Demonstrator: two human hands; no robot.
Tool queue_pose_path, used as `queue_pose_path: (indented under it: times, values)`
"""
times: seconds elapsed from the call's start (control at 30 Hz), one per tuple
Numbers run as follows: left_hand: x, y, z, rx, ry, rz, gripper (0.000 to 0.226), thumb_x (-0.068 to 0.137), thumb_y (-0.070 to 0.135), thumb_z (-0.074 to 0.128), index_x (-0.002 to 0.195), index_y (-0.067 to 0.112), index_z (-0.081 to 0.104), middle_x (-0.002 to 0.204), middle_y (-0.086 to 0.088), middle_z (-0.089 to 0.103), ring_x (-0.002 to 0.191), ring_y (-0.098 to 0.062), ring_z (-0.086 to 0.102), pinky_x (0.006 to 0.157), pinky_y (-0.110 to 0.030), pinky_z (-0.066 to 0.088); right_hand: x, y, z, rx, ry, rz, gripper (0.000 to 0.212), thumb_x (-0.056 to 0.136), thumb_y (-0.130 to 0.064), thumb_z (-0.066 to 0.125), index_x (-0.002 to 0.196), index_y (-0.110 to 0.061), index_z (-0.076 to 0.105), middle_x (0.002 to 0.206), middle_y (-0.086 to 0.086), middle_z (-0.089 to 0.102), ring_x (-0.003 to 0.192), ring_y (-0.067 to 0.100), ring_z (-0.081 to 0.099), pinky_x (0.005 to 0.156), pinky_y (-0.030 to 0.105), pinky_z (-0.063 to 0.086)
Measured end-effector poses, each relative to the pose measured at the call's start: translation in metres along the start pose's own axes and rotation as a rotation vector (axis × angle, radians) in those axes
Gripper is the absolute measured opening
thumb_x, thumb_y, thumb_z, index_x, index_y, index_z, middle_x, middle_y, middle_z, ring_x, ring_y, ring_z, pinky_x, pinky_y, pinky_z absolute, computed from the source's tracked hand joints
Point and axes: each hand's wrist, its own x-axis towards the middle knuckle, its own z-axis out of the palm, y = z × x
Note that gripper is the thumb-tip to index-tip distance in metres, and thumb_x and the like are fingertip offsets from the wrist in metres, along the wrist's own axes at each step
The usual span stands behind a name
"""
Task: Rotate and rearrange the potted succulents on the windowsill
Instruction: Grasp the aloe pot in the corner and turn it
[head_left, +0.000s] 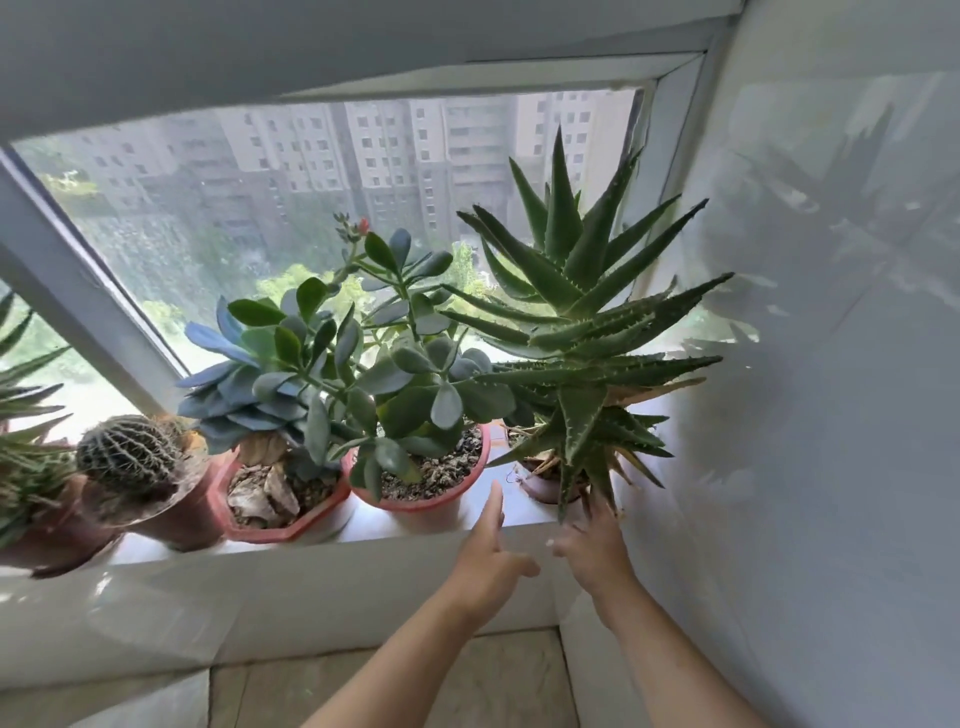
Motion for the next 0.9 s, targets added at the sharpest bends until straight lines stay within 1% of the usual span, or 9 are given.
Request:
queue_pose_path:
  times: [0.1, 0.2, 0.33, 0.4, 0.47, 0.6, 0.7, 0.77, 0.9]
  values:
    - [-0.011, -0.003, -0.003, -0.004, 0.015, -0.039, 0.109, 0.066, 0.003, 0.065, 0.157, 0.024, 0.007, 0.165, 0.006, 0.009, 0.150, -0.012, 0.015, 0.115, -0.035, 0.032, 0.002, -0.007, -0.006, -0.039, 0.018, -0.004, 0.078, 0.071, 0.010, 0.069, 0.138, -0.021, 0.044, 0.114, -0.016, 0.061, 0.095, 0.006, 0.059, 0.066, 0.022, 0.046]
    - [-0.006, 0.001, 0.001, -0.006, 0.002, -0.052, 0.109, 0.065, 0.007, 0.067, 0.157, 0.025, 0.010, 0.164, 0.007, 0.011, 0.149, -0.013, 0.018, 0.115, -0.039, 0.034, 0.014, -0.017, -0.018, 0.012, 0.060, -0.069, 0.055, 0.072, 0.015, 0.070, 0.123, 0.000, 0.057, 0.105, 0.007, 0.070, 0.105, 0.031, 0.066, 0.086, 0.042, 0.055]
    - [0.023, 0.014, 0.014, -0.065, 0.012, -0.049, 0.098, 0.072, -0.001, 0.068, 0.153, 0.026, 0.022, 0.150, 0.015, 0.037, 0.136, -0.006, 0.038, 0.097, -0.026, 0.044, 0.020, -0.026, -0.026, 0.170, 0.072, -0.038, 0.038, 0.088, 0.019, 0.051, 0.119, -0.003, 0.051, 0.064, -0.014, 0.074, 0.094, 0.030, 0.060, 0.058, 0.014, 0.055]
    - [0.038, 0.019, 0.019, -0.107, -0.003, 0.013, 0.075, 0.069, -0.009, 0.065, 0.129, 0.034, 0.048, 0.122, 0.022, 0.063, 0.106, 0.001, 0.058, 0.075, -0.016, 0.050, 0.022, -0.030, -0.026, 0.174, 0.024, -0.092, 0.032, 0.084, 0.026, 0.051, 0.113, 0.012, 0.055, 0.083, 0.012, 0.078, 0.094, 0.036, 0.063, 0.064, 0.023, 0.059]
    - [0.050, 0.018, 0.023, -0.158, 0.025, 0.050, 0.060, 0.068, -0.016, 0.061, 0.111, 0.024, 0.053, 0.107, -0.003, 0.071, 0.088, -0.010, 0.063, 0.064, -0.018, 0.053, 0.024, -0.033, -0.024, 0.189, -0.031, -0.160, 0.046, 0.069, 0.037, 0.057, 0.112, 0.024, 0.053, 0.108, 0.039, 0.065, 0.095, 0.041, 0.063, 0.074, 0.040, 0.060]
    - [0.057, 0.016, 0.028, -0.295, 0.074, 0.079, 0.065, 0.056, -0.006, 0.065, 0.113, 0.024, 0.057, 0.101, -0.002, 0.074, 0.084, -0.007, 0.069, 0.073, -0.023, 0.057, 0.028, -0.029, -0.028, 0.224, -0.066, -0.115, 0.057, 0.064, 0.036, 0.060, 0.119, 0.023, 0.052, 0.117, 0.033, 0.061, 0.103, 0.044, 0.060, 0.083, 0.037, 0.059]
    - [0.058, 0.014, 0.030, -0.321, 0.088, 0.056, 0.060, 0.052, 0.000, 0.061, 0.108, 0.022, 0.060, 0.100, -0.005, 0.072, 0.083, -0.013, 0.066, 0.069, -0.025, 0.052, 0.025, -0.031, -0.028, 0.232, -0.083, -0.070, 0.055, 0.067, 0.028, 0.065, 0.120, 0.018, 0.053, 0.120, 0.036, 0.061, 0.114, 0.050, 0.058, 0.095, 0.060, 0.049]
    - [0.062, 0.013, 0.032, -0.344, 0.112, 0.020, 0.058, 0.052, -0.003, 0.057, 0.103, 0.023, 0.061, 0.098, -0.006, 0.071, 0.083, -0.017, 0.063, 0.068, -0.027, 0.051, 0.023, -0.035, -0.026, 0.223, -0.074, -0.079, 0.054, 0.066, 0.024, 0.066, 0.118, 0.018, 0.054, 0.117, 0.036, 0.062, 0.109, 0.049, 0.060, 0.087, 0.060, 0.052]
    - [0.062, 0.009, 0.032, -0.330, 0.140, 0.019, 0.058, 0.052, -0.003, 0.057, 0.103, 0.023, 0.062, 0.096, -0.007, 0.073, 0.083, -0.020, 0.065, 0.068, -0.031, 0.052, 0.023, -0.036, -0.023, 0.241, -0.096, -0.085, 0.044, 0.072, 0.027, 0.059, 0.115, 0.021, 0.054, 0.108, 0.039, 0.062, 0.084, 0.033, 0.064, 0.063, 0.041, 0.056]
